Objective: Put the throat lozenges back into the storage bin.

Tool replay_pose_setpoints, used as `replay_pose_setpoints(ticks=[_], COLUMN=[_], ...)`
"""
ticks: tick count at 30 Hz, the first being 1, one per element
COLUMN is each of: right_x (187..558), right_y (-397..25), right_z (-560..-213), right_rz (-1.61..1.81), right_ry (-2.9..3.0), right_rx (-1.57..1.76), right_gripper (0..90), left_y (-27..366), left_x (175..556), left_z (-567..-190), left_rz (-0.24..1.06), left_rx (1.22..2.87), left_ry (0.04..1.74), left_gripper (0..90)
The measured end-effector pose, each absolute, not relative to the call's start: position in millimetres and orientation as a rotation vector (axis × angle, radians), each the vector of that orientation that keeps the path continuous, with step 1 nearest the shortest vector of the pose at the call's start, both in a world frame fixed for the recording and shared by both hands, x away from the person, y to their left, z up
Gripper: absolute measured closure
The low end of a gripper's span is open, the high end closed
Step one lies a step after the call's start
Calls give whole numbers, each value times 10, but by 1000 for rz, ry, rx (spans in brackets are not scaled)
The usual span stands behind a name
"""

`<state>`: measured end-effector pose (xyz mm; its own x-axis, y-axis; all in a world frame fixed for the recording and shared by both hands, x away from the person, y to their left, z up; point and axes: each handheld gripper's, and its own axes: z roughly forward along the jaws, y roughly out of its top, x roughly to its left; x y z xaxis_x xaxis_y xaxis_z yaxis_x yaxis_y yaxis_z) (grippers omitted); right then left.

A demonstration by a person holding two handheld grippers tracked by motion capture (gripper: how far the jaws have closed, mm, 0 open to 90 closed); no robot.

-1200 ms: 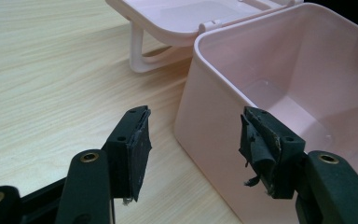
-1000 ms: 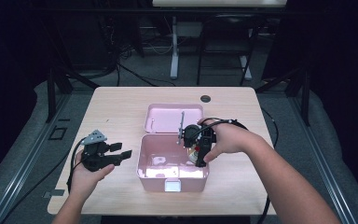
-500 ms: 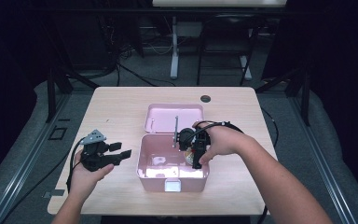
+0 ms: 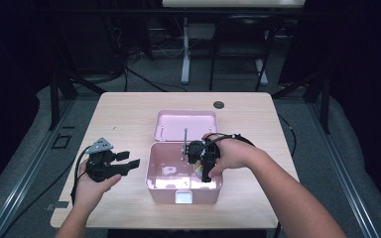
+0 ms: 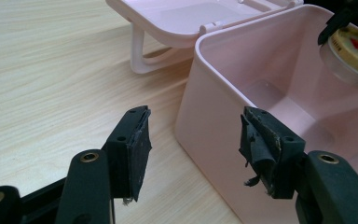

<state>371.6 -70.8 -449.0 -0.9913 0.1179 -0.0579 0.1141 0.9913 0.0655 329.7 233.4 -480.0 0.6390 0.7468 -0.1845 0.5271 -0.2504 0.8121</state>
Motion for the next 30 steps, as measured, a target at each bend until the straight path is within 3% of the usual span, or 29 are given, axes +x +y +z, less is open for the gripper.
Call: replay_pose_setpoints(ticks=[30], right_x=[3741], right_y=[-708], right_z=[-4850], right_rz=[101], right_ry=[3075], right_rx=[152], right_gripper=[198], left_y=[2336], left_x=[3305], left_z=[-4808], left_rz=[298], left_rx=[1930], left_ry=[1005], left_gripper=[425])
